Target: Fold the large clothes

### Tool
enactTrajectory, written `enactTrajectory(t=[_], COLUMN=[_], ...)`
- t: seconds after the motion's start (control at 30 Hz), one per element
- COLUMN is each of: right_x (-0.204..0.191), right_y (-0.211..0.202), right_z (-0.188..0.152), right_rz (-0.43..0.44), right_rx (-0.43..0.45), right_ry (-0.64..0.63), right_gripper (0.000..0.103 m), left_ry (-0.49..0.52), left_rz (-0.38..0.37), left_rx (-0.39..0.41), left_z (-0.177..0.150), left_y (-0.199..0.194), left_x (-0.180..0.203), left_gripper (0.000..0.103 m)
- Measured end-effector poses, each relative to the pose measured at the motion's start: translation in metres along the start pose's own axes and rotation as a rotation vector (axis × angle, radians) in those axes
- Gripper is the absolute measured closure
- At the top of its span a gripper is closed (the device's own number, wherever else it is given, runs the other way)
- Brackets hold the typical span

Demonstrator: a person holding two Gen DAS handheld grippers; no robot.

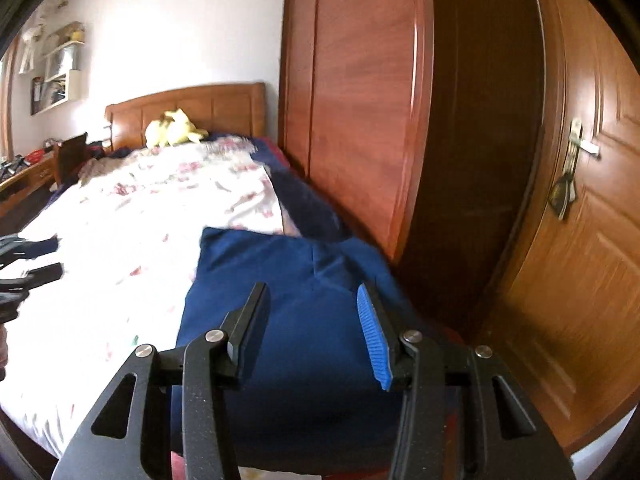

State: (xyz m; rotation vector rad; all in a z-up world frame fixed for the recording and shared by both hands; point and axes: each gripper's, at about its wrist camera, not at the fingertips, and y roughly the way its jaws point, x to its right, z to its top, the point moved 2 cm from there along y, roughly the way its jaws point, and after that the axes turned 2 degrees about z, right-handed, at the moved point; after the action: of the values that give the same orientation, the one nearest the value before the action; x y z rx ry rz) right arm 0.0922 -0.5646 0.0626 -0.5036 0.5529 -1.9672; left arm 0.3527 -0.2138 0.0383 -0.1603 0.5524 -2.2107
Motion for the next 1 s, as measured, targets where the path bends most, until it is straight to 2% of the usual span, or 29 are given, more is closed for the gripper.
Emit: enactTrajectory(t=[0.17,0.3,0.47,0.5,0.63,0.67,0.83,1.0], right_x=[0.024,0.032,0.020,0.015,-0.020,-0.028,-0.102,-0.179], right_y=[0.042,0.060,0.042,0.033,-0.008,-0.013,-0.052,-0.075], right_z=[-0.022,-0.042,-0.027,-0.023,-0.009,-0.009,-0.011,-0.031], right_rz=[-0.042,-0.095,-0.141,-0.126,-0.064,-0.044,0.088,0.194], right_rx=[-0.140,-0.221,-0.195,-0.187,-0.105,-0.094,-0.045,0.002], right_ry=[0.072,0.090,0.093,0.096,0.066,0.061,0.013,-0.031], right_gripper=[0.057,0.057,0.056,0.055,0.029,0.025,0.024,0.024], left_ry=[-0.042,-0.058,-0.083,-0.094,-0.106,-0.112,-0.159,-0.189], left_rz=[-0.034,-0.010,0.033,0.036,0.085,0.099,0.176,0.247], left_rx=[0.043,0.072,0.065,0.063,0.077,0.079,0.085,0.062], left_z=[-0.006,-0.018,-0.028,-0.028,-0.033,-0.036,-0.052,-0.075], left_y=[-0.040,-0.083,-0.126,-0.132,-0.162,-0.172,-0.217,-0.244], left_x=[0.000,-0.015,-0.033,-0.037,-0.045,-0.047,-0.048,-0.044], left_gripper=[0.037,0.028,0.020,0.019,0.016,0.016,0.011,0.006])
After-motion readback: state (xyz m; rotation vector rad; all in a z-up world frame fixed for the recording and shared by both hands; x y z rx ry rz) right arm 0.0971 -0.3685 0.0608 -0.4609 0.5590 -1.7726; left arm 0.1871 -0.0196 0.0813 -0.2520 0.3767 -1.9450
